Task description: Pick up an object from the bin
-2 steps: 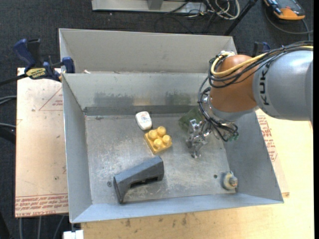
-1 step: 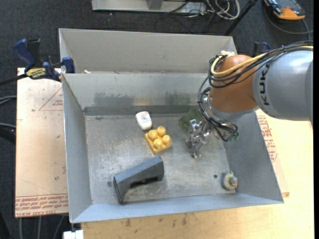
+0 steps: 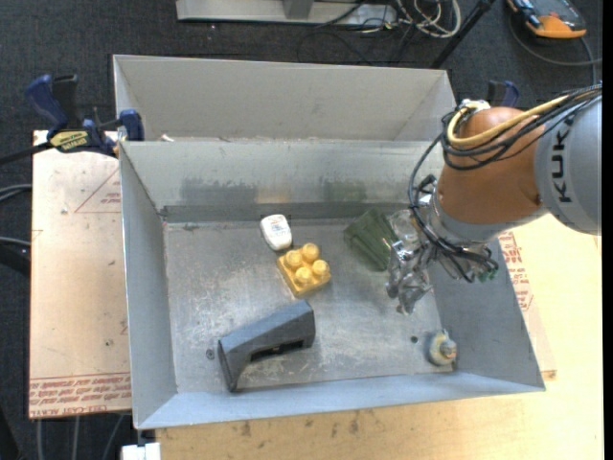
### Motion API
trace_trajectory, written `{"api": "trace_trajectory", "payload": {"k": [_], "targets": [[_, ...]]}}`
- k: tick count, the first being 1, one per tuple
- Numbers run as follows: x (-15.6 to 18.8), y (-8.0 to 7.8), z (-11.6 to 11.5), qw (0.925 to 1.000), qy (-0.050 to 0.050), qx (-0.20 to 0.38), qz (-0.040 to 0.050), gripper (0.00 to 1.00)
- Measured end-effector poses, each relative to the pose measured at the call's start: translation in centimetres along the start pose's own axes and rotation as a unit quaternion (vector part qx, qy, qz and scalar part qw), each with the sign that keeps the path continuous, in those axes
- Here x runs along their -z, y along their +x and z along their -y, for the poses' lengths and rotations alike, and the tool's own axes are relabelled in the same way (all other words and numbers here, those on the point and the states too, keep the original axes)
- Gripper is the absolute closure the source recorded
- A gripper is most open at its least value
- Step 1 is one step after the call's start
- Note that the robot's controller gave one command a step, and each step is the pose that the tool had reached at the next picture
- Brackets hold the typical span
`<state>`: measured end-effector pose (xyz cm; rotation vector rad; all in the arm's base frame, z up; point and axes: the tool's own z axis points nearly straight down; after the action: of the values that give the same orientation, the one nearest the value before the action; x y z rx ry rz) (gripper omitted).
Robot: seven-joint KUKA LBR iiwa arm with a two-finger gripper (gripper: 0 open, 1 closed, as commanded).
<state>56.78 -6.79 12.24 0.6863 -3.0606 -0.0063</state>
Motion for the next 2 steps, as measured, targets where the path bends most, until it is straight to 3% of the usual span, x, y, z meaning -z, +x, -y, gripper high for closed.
{"api": "trace_trajectory", "payload": {"k": [1,2], "targets": [[2.6,1.3,-0.8,0.999,0.003,-0.044,0.0049,1.0],[5.7,2.7,1.6,0.9871,0.0,-0.16,0.0023,1.0]]}}
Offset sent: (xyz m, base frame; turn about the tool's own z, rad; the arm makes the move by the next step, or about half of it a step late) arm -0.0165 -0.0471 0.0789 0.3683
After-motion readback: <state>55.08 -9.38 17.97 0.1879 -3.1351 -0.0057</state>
